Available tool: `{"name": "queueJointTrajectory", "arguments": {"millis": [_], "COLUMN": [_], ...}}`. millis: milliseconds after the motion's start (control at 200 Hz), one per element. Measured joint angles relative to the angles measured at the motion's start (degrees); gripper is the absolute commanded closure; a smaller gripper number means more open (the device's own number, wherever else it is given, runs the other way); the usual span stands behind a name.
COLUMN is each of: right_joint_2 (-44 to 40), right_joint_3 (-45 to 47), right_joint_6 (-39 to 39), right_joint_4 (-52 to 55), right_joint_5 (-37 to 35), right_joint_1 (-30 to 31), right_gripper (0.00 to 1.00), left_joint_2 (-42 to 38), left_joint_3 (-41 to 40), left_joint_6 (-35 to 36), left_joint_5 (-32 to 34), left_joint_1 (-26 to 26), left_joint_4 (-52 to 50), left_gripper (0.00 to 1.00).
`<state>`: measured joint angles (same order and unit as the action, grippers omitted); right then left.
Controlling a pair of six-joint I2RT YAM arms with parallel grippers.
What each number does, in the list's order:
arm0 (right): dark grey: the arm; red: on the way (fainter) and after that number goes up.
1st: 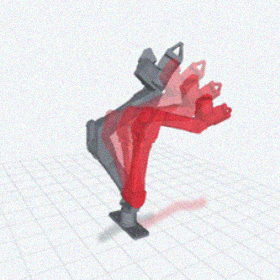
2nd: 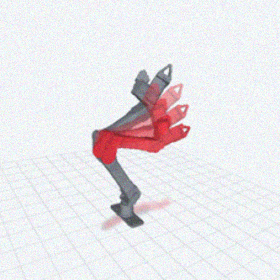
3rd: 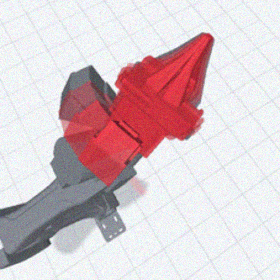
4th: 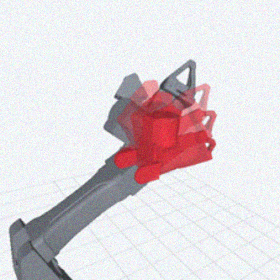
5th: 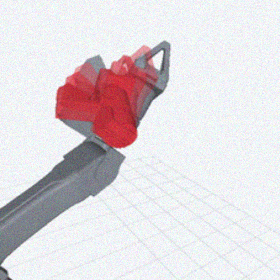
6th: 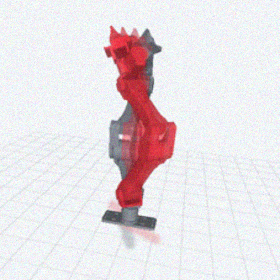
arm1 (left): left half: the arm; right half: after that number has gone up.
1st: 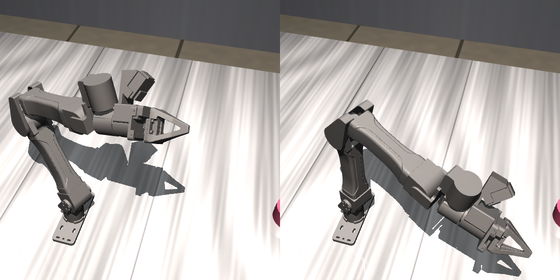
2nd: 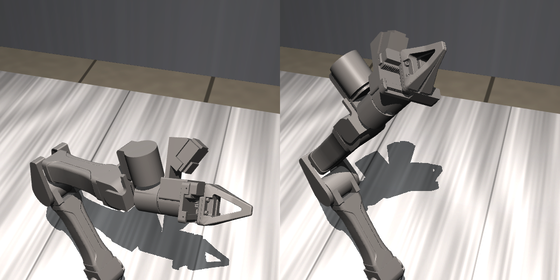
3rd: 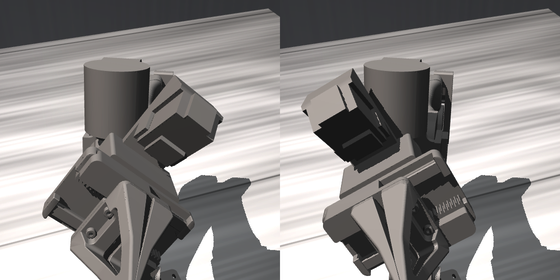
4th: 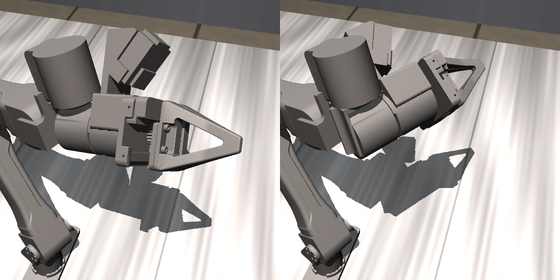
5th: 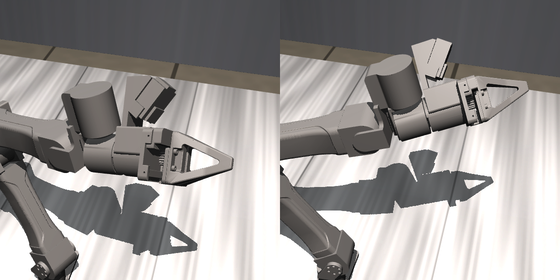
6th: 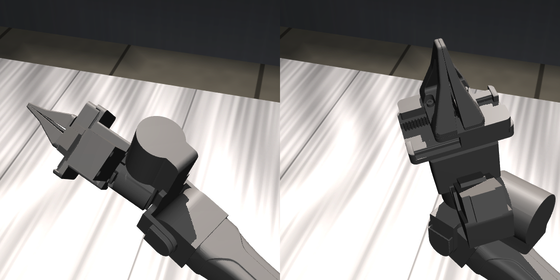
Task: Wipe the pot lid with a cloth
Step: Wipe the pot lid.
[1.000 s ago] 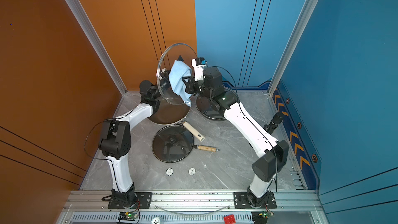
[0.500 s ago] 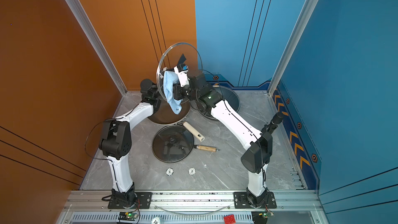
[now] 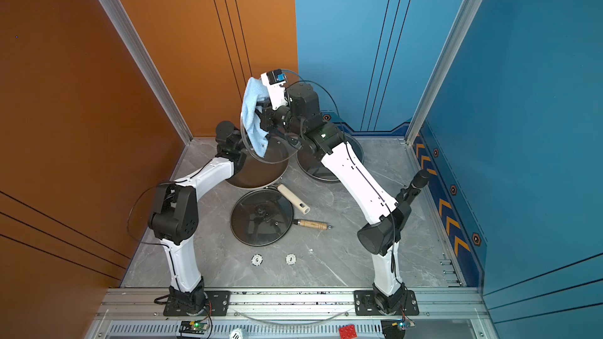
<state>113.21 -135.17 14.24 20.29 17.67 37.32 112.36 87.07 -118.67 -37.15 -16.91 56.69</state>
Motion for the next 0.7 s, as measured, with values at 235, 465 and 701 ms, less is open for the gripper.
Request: {"name": "queueJointTrajectory", "arguments": {"millis": [235, 465, 701], "right_joint_2": [2.99, 3.93, 2.4], "right_joint_3": [-0.55, 2.71, 14.25], "right_joint_6": [6.25, 7.76, 8.66], "right_joint_4": [-0.9, 1.22, 2.82], "right_joint_5": [-0.02, -2.01, -3.58], "right_joint_1": [-8.85, -12.79, -13.6], "right_gripper": [0.99, 0.99, 1.0], "left_joint_2": [-0.17, -0.61, -0.63], "left_joint_3": [0.0, 0.0, 0.0], "left_joint_6": [1.25, 2.36, 3.34], "left_joint_5": [-1.36, -1.79, -2.05], "left_joint_1": [0.02, 0.63, 1.57], "left_joint_4": [-2.25, -2.56, -2.73], "left_gripper": [0.95, 0.95, 0.95]}}
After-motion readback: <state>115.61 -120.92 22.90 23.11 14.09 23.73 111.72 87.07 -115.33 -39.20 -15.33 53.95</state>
